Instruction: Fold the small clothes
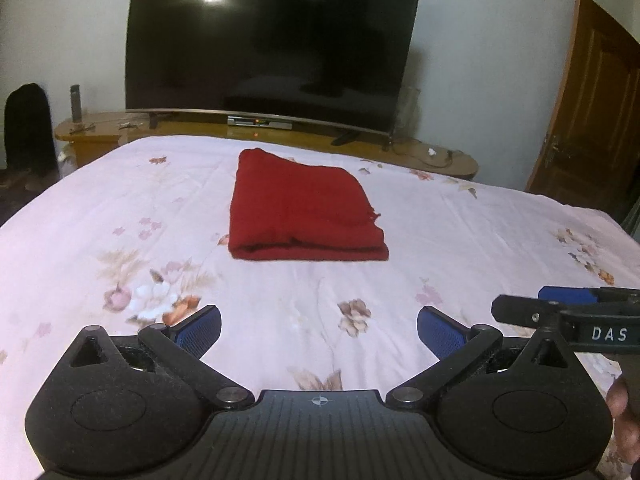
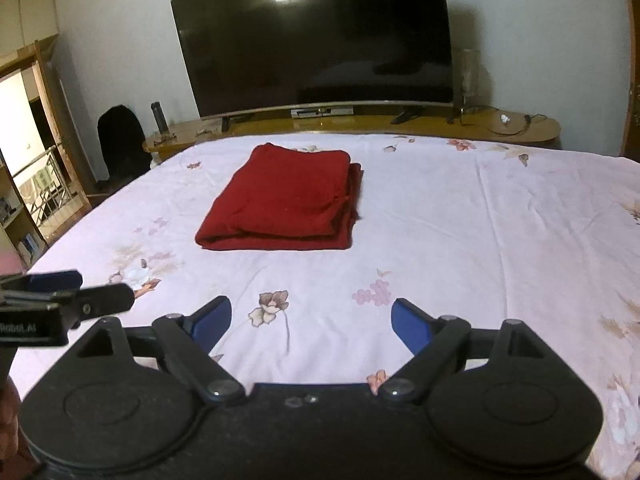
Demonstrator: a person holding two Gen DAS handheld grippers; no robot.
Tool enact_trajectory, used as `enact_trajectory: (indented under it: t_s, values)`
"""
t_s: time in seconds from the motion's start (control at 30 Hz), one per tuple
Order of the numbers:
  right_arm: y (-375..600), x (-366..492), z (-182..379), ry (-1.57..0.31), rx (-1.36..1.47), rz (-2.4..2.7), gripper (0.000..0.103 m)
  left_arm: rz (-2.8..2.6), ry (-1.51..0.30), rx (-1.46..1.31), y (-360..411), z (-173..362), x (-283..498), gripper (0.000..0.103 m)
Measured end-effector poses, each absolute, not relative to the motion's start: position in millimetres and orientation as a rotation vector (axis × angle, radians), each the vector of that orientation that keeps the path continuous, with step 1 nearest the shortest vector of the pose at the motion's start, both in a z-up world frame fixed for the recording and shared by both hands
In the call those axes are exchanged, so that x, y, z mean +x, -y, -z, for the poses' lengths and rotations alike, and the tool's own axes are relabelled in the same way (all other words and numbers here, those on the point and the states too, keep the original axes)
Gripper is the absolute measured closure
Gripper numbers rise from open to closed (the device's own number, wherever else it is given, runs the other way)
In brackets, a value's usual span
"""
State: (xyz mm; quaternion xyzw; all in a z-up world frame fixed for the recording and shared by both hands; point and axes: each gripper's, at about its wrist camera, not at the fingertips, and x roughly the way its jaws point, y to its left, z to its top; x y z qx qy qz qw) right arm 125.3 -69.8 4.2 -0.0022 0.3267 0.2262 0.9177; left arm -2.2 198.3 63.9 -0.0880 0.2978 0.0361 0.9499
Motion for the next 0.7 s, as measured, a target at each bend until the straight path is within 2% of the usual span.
enact_trajectory:
  t_s: [0.23,0.7]
  values:
    - [75.4,99.5,-10.7,-0.648,-0.007,-0.465,0.016,-0.075,-0.581,-0.177,-190.5,-70.1,-31.0,0.000]
    - [82.8,80.5,-25.3,-0.602,-0.017,-0.451,0.015,-0.058,-0.543,-0.172,-176.0,-81.1,-41.3,0.000]
